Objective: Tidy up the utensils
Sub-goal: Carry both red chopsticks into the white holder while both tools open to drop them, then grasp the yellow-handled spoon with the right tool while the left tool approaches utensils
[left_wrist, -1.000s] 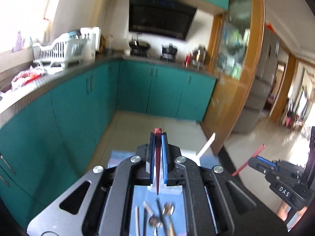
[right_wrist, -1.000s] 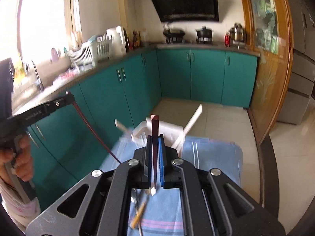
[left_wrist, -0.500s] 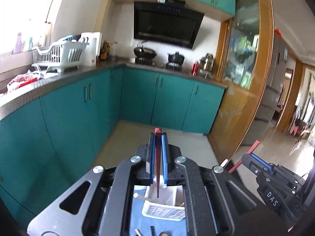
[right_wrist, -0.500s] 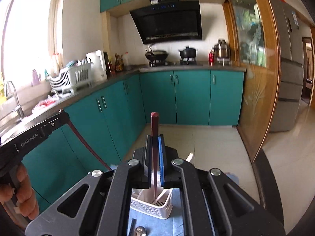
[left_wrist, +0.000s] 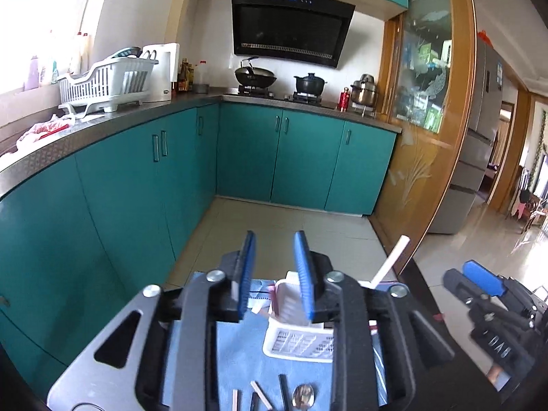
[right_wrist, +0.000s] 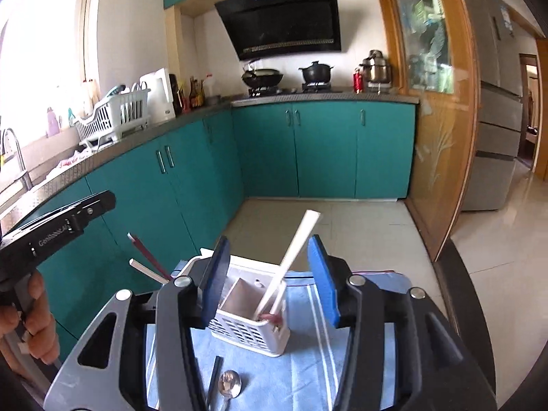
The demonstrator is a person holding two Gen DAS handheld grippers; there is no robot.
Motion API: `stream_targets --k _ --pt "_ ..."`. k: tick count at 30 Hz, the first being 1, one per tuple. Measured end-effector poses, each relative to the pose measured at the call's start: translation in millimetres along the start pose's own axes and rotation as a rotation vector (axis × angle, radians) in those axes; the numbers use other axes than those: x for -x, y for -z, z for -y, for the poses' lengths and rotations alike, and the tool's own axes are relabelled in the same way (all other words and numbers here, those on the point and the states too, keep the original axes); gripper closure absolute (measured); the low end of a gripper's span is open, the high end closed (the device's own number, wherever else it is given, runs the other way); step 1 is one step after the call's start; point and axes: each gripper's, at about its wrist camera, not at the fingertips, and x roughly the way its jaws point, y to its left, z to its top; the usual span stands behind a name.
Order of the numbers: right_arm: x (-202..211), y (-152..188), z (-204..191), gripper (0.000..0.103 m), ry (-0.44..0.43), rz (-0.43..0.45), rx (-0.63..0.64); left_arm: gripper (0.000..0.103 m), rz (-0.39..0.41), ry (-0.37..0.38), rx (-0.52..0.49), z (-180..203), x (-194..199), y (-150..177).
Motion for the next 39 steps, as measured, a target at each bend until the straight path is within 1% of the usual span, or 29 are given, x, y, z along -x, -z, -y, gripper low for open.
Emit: stream_targets --k 3,4,5,6,7,8,9,10,11,12,13,14,15,17,18,19,20,22,27,36,38,39 --pt "36.1 20.4 17.1 0.056 -0.015 0.011 -0.041 0.067 0.001 0.002 -0.002 -14.3 26.8 18.5" --pt "43.6 28.7 21.4 0.056 -0.018 0.008 -0.049 0.061 -0.018 -0.02 -0.008 -21.5 34.1 31.8" --pt "50.5 44.3 25.4 0.056 -0.022 -0.012 -0.06 0.059 -0.053 -0.049 -0.015 -30.2 37.7 50.1" --pt "51.4 57.3 26.7 0.056 -0.025 -0.039 -0.065 0.059 -0.076 -0.065 -0.016 -35.2 37.4 59.8" --pt "48.3 72.2 27.4 0.056 -0.028 -0.078 -0.067 0.059 -0.125 -0.098 -0.015 -43.6 34.0 81.4" --pt "37.3 93.8 25.9 0.056 -0.029 -0.147 -0.065 0.059 -0.171 -0.129 -0.014 -49.9 28.7 99.5" --pt "24.7 111.7 23.8 0.056 -0.027 -0.209 -0.062 0.059 -0.24 -0.16 -0.007 -57.5 20.3 124.7" --pt "9.7 129.6 21.3 0.056 -0.025 -0.273 -0.061 0.06 -0.286 -0.169 0.003 -62.1 14.9 139.9" --pt "-11.9 154.4 19.5 0.056 -0.031 -0.362 -0.076 0.061 -0.341 -0.166 0.025 -67.6 8.4 158.0" --pt "-29.6 173.7 18.3 0.056 -0.038 -0.44 -0.106 0.061 -0.385 -0.155 0.046 -71.6 3.7 173.6" --pt "-41.6 187.1 16.2 0.056 -0.048 -0.496 -0.13 0.061 -0.431 -0.144 0.063 -75.2 -0.6 191.3" --pt "-55.0 201.0 11.9 0.056 -0.065 -0.554 -0.152 0.061 -0.459 -0.145 0.063 -76.4 -2.3 202.2" --pt "-66.0 211.6 5.6 0.056 -0.074 -0.594 -0.16 0.061 -0.479 -0.147 0.055 -76.9 -2.5 211.6" --pt "-79.9 225.6 -7.4 0.056 -0.063 -0.643 -0.144 0.06 -0.498 -0.146 0.035 -79.8 0.2 225.6" --pt "-82.5 226.0 -11.4 0.055 -0.06 -0.646 -0.137 0.059 -0.503 -0.146 0.031 -82.1 1.8 230.4" --pt "-83.0 224.4 -18.7 0.055 -0.041 -0.627 -0.111 0.059 -0.51 -0.14 0.029 -83.1 1.6 234.1" --pt "-85.5 223.8 -26.1 0.055 -0.043 -0.636 -0.091 0.059 -0.517 -0.13 0.027 -84.1 1.8 236.8" --pt "-89.7 223.8 -37.0 0.055 -0.049 -0.648 -0.087 0.059 -0.524 -0.12 0.033 -88.0 2.3 241.6" --pt "-89.8 225.1 -58.5 0.055 -0.025 -0.642 -0.055 0.058 -0.536 -0.103 0.035 -92.1 3.8 246.7" --pt "-88.4 229.0 -71.1 0.056 0.017 -0.647 0.004 0.056 -0.541 -0.081 0.04 -99.0 8.6 250.0" --pt "-90.2 231.1 -76.6 0.065 0.014 -0.65 0.025 0.055 -0.537 -0.079 0.041 -98.4 9.0 250.1" --pt "-91.1 232.5 -79.4 0.074 0.007 -0.653 0.032 0.055 -0.536 -0.077 0.042 -97.9 9.4 249.9"
